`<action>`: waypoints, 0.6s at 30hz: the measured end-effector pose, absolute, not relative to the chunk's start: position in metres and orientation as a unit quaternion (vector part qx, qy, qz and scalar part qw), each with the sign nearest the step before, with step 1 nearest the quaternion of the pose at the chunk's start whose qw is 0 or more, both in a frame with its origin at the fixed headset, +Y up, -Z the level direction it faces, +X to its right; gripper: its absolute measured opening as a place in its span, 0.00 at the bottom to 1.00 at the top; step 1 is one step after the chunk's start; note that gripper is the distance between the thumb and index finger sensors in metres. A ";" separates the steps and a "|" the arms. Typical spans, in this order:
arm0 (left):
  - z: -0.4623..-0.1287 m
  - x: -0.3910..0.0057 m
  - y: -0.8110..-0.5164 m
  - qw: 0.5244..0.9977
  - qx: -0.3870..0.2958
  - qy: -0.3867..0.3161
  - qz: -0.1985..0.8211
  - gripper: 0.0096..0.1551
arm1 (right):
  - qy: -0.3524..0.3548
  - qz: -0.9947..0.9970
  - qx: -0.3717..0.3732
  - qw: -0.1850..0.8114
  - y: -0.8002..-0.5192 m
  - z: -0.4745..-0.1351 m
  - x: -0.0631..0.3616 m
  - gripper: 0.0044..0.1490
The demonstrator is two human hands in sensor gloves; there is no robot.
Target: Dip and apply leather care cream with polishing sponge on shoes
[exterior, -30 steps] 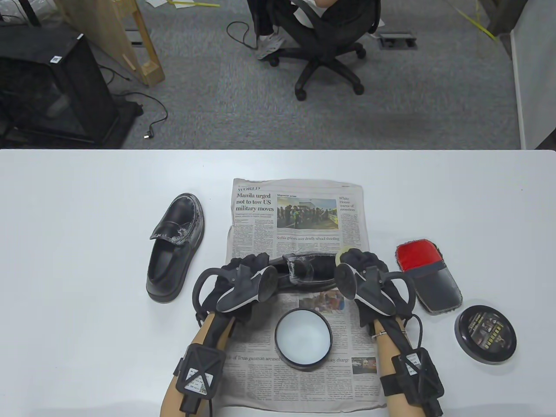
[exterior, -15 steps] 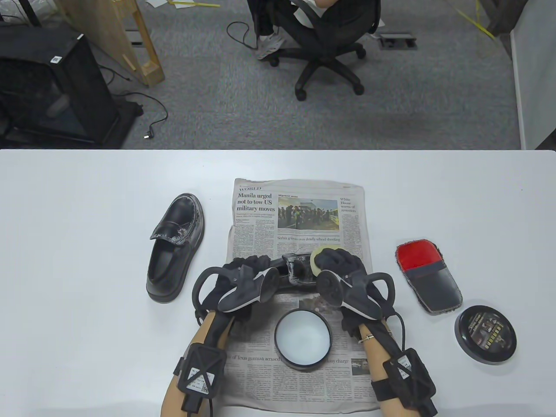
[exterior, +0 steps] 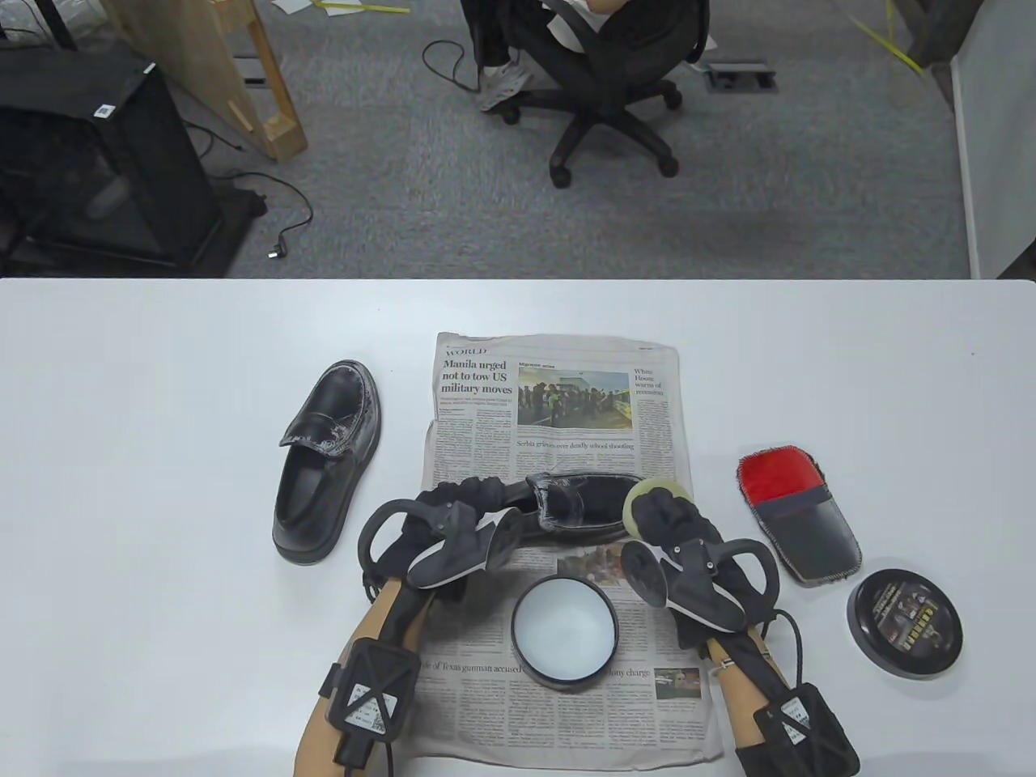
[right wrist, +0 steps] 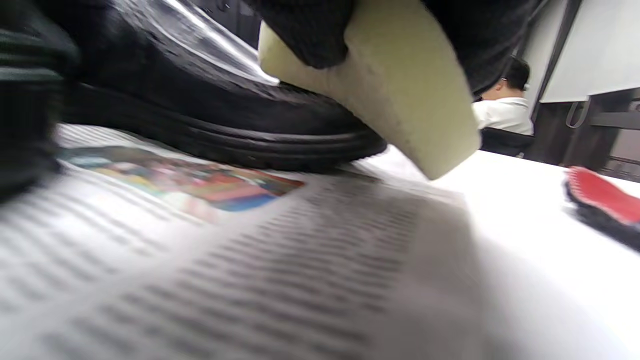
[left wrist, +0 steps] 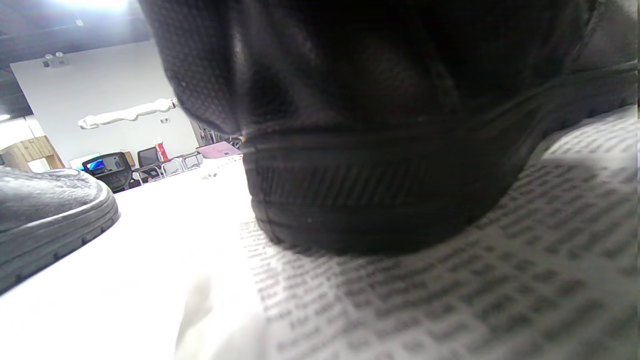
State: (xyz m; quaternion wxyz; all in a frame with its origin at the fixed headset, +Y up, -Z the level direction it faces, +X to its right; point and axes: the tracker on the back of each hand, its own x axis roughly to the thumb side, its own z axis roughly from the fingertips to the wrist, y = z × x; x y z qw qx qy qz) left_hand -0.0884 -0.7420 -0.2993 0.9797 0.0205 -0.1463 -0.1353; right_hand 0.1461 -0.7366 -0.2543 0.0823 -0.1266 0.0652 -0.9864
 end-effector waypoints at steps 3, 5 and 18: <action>-0.299 -0.091 -0.743 0.982 0.021 -0.143 -0.124 0.47 | 0.075 -0.984 -0.150 0.068 -0.728 -0.255 0.130 0.28; -0.300 -0.093 -0.743 0.983 0.017 -0.142 -0.117 0.48 | 0.076 -0.984 -0.154 0.045 -0.724 -0.260 0.122 0.28; -0.302 -0.097 -0.744 0.984 -0.017 -0.145 -0.101 0.56 | 0.018 -0.995 -0.051 0.078 -0.739 -0.300 0.147 0.32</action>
